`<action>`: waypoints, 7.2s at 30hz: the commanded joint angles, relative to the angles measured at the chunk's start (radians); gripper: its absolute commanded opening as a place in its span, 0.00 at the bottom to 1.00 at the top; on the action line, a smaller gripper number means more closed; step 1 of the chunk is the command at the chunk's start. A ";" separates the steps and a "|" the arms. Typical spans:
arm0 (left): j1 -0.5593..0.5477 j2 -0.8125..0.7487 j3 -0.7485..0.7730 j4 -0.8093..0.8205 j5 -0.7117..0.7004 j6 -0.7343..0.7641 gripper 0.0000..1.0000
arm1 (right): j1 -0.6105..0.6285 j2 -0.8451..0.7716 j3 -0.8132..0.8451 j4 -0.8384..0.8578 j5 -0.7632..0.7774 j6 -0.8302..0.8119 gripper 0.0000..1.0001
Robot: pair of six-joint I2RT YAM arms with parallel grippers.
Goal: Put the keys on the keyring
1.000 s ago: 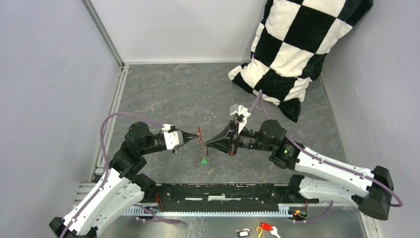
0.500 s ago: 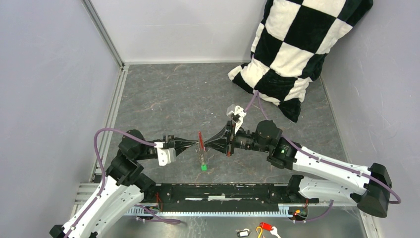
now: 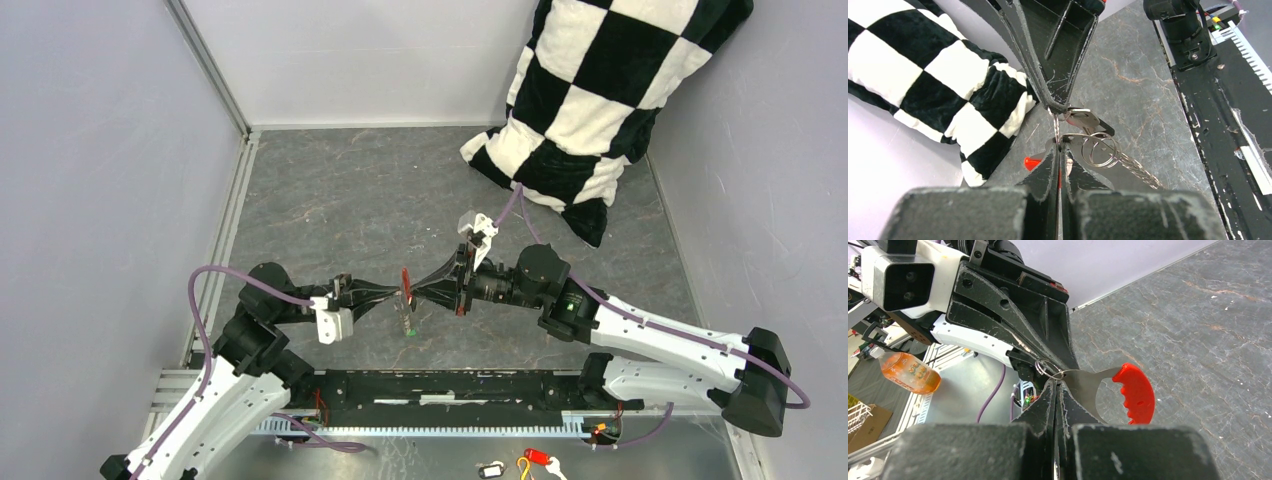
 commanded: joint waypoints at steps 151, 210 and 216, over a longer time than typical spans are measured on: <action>0.000 0.036 0.053 -0.005 -0.067 -0.152 0.02 | 0.034 0.011 -0.049 0.173 0.080 0.068 0.00; 0.000 0.029 0.064 -0.111 0.006 0.013 0.02 | 0.027 0.019 -0.067 0.236 0.123 0.094 0.00; 0.000 0.039 0.069 -0.113 -0.013 0.003 0.02 | 0.027 0.038 -0.052 0.237 0.105 0.093 0.00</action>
